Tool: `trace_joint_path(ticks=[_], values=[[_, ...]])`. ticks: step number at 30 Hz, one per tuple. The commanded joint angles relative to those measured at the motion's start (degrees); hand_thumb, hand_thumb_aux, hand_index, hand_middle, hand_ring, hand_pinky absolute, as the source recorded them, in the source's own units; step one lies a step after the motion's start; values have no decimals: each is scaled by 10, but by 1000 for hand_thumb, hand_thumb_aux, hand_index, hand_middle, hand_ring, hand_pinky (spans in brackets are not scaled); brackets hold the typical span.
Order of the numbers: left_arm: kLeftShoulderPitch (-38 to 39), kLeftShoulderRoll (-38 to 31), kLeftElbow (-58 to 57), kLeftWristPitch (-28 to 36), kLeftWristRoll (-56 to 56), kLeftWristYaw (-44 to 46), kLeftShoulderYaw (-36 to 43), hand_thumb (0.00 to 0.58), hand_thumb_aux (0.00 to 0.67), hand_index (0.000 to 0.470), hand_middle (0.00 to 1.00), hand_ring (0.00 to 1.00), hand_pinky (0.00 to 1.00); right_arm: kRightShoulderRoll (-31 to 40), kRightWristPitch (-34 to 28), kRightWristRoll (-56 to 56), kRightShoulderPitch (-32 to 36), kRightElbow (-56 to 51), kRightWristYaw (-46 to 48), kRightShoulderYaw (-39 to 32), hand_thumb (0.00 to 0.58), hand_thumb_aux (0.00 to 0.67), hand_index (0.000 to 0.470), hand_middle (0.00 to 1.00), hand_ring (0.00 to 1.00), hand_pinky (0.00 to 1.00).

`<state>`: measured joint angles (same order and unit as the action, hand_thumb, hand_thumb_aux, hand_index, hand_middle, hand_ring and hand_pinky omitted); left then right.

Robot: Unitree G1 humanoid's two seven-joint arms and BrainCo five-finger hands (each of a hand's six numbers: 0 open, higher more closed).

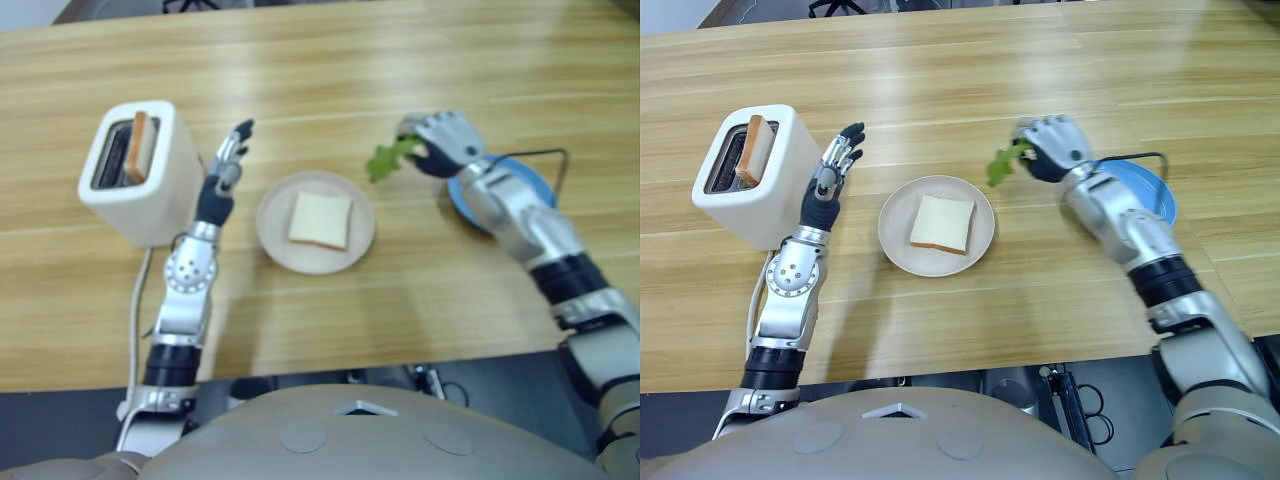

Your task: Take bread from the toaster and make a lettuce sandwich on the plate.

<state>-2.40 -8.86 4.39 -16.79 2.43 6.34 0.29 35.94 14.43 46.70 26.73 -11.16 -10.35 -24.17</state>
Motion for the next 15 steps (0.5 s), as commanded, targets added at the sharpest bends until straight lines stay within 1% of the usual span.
trace_joint_path(ticks=[1,4,9,15], values=[[-6,-2,-20,4,-9,0,-13,0,0,0,0,0,0,-64,-10,17,9,12,36,-33,580,670,460,1000,1000,1000],[-10,0,-28,2,-10,0,-14,0,0,0,0,0,0,-109,-12,24,16,9,46,-46,580,670,460,1000,1000,1000],[-14,4,-39,-2,-7,0,-10,0,0,0,0,0,0,-152,-16,27,25,-5,51,-54,580,670,460,1000,1000,1000],[-16,5,-42,-4,-2,1,-9,0,0,0,0,0,0,-164,-1,38,11,-64,50,-78,580,670,460,1000,1000,1000]])
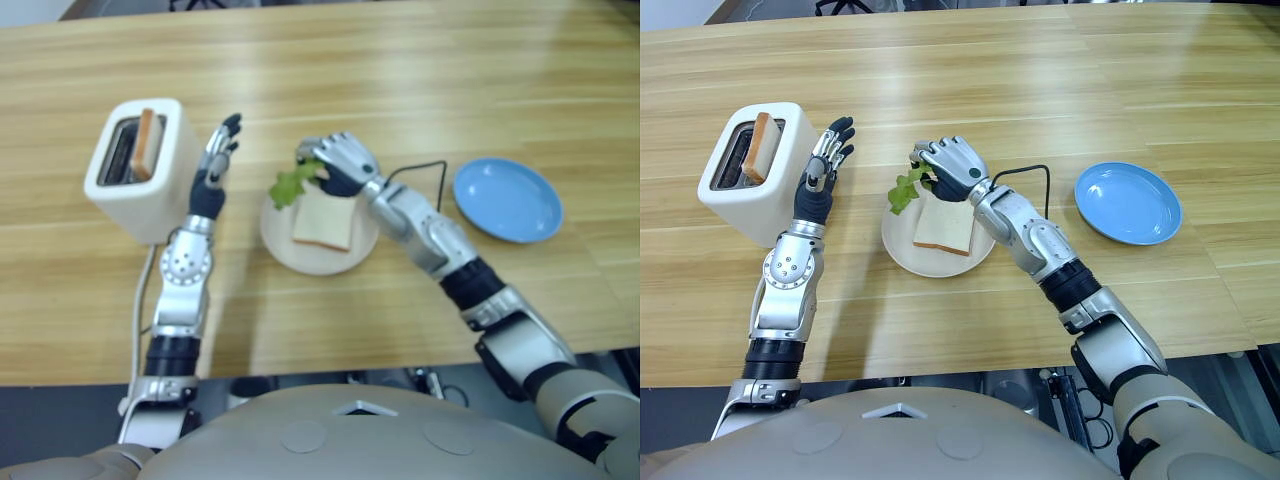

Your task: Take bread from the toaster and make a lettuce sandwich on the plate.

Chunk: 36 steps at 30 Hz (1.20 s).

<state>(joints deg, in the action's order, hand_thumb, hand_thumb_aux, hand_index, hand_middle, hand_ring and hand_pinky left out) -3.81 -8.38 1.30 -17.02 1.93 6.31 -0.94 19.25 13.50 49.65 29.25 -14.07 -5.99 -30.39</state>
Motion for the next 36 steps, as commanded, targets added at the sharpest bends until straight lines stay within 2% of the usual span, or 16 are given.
trace_joint_path(ticks=[1,13,23,28,29,30,31,32,33,36], values=[[-1,0,-11,-2,3,1,4,0,0,0,0,0,0,6,10,8,-17,-43,5,-18,580,670,460,1000,1000,1000],[8,-3,-6,-3,9,3,8,0,0,0,0,0,0,32,35,26,-15,-148,-19,-30,580,670,460,1000,1000,1000],[16,-5,-1,-1,11,5,11,0,0,0,0,0,0,58,34,24,-11,-150,-15,-28,580,670,460,1000,1000,1000],[17,-7,-2,-1,10,6,10,0,0,0,0,0,0,78,32,36,-25,-117,-7,-33,580,670,460,1000,1000,1000],[17,-7,-2,-1,10,6,10,0,0,0,0,0,0,84,31,38,-28,-106,-5,-30,538,489,336,588,588,588],[17,-8,-2,-1,10,6,10,0,0,0,0,0,0,91,30,39,-32,-96,-3,-27,445,347,238,0,0,0],[18,-8,-2,0,11,6,10,0,0,0,0,0,0,99,30,39,-36,-85,-1,-24,445,347,238,0,0,0],[18,-8,-2,0,11,6,10,0,0,0,0,0,0,107,30,38,-39,-75,2,-20,128,79,54,0,0,0],[18,-8,-2,0,11,7,10,0,0,0,0,0,0,115,30,36,-43,-64,7,-17,0,0,0,0,0,0],[17,-10,-1,1,10,8,9,0,0,0,0,0,0,145,30,33,-60,-25,29,-6,0,0,0,0,0,0]])
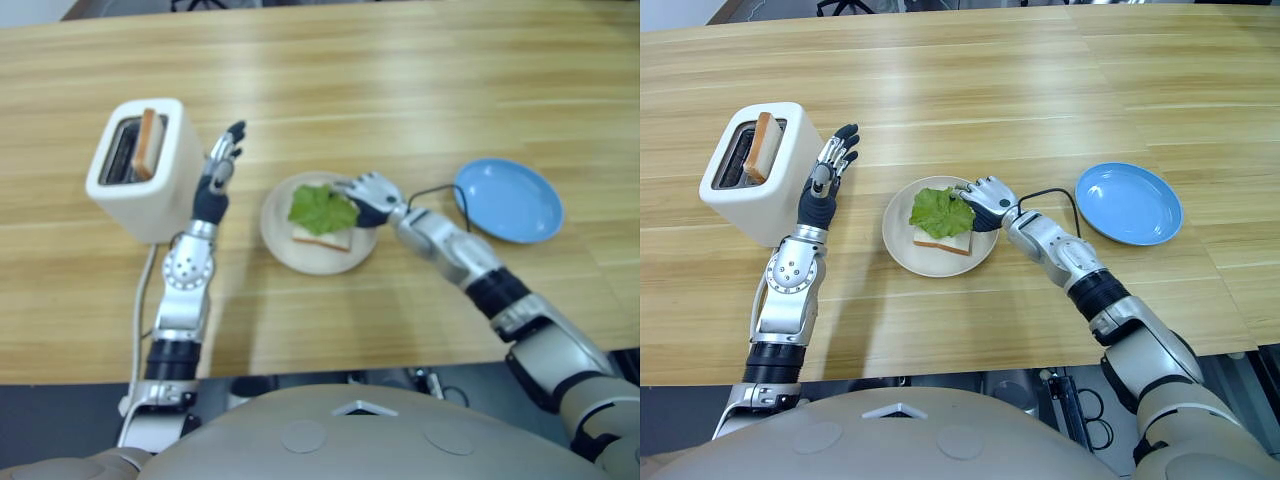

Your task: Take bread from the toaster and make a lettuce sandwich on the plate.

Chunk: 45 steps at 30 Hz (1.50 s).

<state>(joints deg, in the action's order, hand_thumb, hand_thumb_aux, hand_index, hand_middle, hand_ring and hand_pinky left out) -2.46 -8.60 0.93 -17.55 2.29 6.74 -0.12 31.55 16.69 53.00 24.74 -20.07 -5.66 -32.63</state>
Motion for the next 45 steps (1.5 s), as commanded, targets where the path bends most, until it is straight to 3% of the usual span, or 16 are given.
trace_joint_path(ticks=[1,10,18,23,28,32,37,45], values=[[3,-8,3,7,6,4,0,0,0,0,0,0,0,32,0,-3,-21,48,34,20,0,0,0,0,0,0],[3,-13,11,10,5,6,-2,0,0,0,0,0,0,133,-10,-27,-94,160,123,91,0,0,0,0,0,0],[0,-32,39,14,10,10,-12,0,0,0,0,0,0,246,-38,-144,-193,269,245,235,0,0,0,0,0,0],[-19,-90,166,38,57,10,-53,0,0,0,0,0,0,220,-38,-172,-199,282,212,295,0,0,0,0,0,0],[-53,-207,229,115,126,46,-114,0,0,0,0,0,0,162,-38,-178,-223,273,192,291,0,0,0,0,0,0],[-53,-278,185,142,166,75,-120,0,0,0,0,0,0,127,-40,-162,-238,259,177,286,0,0,0,0,0,0],[-51,-349,83,164,318,31,-92,0,0,0,0,0,0,106,-40,-160,-247,254,169,283,0,0,0,0,0,0],[-84,-379,-70,215,435,-14,-22,0,0,0,0,0,0,98,-40,-159,-253,252,166,280,0,0,0,0,0,0]])
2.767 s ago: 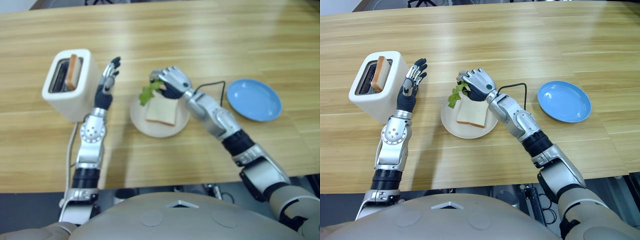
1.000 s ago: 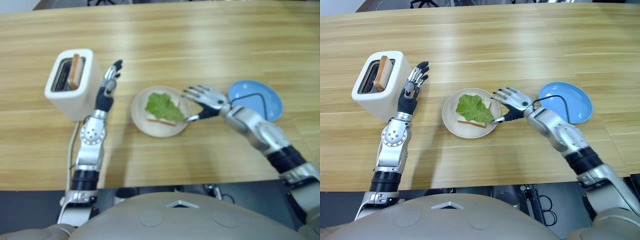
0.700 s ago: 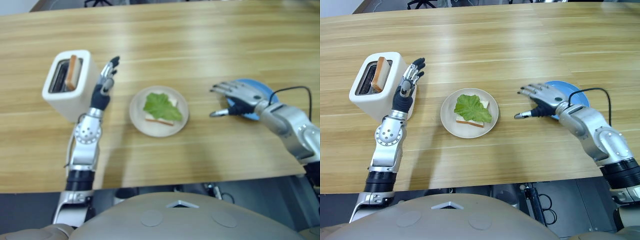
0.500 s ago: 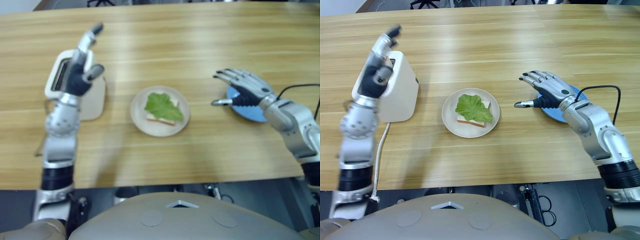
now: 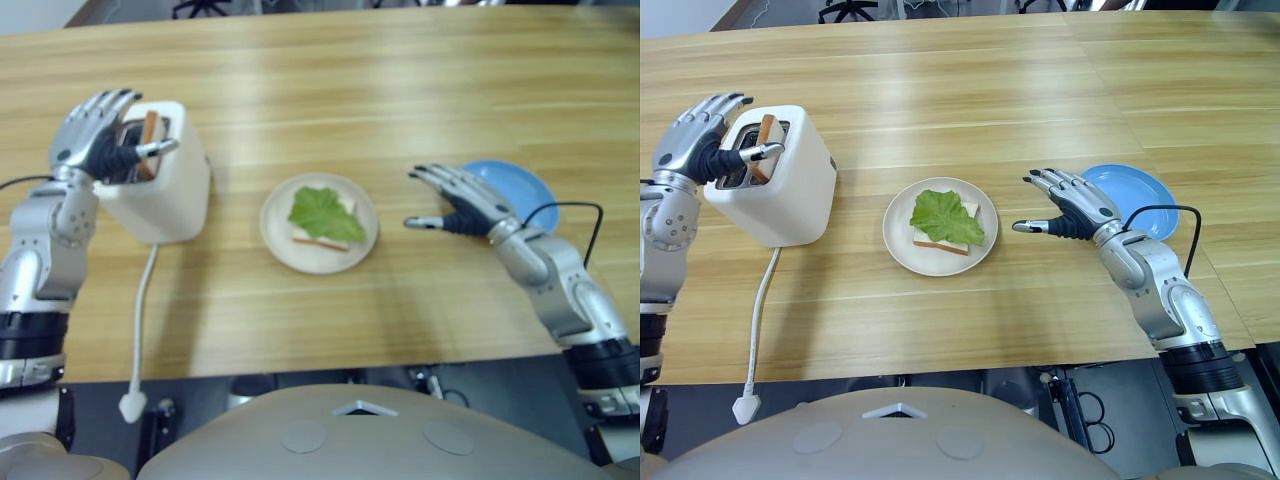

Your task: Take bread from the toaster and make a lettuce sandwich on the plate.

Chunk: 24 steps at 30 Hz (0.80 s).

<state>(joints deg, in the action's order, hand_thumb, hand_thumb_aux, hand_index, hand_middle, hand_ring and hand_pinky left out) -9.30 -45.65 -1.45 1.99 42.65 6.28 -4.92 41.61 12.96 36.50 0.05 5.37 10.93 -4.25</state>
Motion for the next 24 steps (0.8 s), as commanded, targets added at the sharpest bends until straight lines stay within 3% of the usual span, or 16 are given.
trace_joint_path(ticks=[1,9,20,22,23,24], values=[[-21,-9,-61,27,37,-12,32,0,0,0,0,0,0,-3,-3,6,-8,-3,1,-4,0,0,0,0,0,0],[-31,-11,-89,63,49,-7,52,0,0,0,0,0,0,-9,-7,12,-14,-5,0,-8,0,0,0,0,0,0],[-30,-4,-82,62,36,3,67,0,0,0,0,0,0,-10,-12,17,-18,-3,1,-9,0,0,0,0,0,0],[-32,-2,-83,60,33,5,71,144,89,61,0,0,0,-10,-12,17,-19,-3,1,-8,0,0,0,0,0,0],[-32,0,-83,58,30,7,74,144,89,61,0,0,0,-9,-12,18,-20,-2,1,-8,0,0,0,0,0,0],[-32,1,-84,57,28,8,77,281,189,130,0,0,0,-9,-13,18,-20,-2,1,-7,0,0,0,0,0,0]])
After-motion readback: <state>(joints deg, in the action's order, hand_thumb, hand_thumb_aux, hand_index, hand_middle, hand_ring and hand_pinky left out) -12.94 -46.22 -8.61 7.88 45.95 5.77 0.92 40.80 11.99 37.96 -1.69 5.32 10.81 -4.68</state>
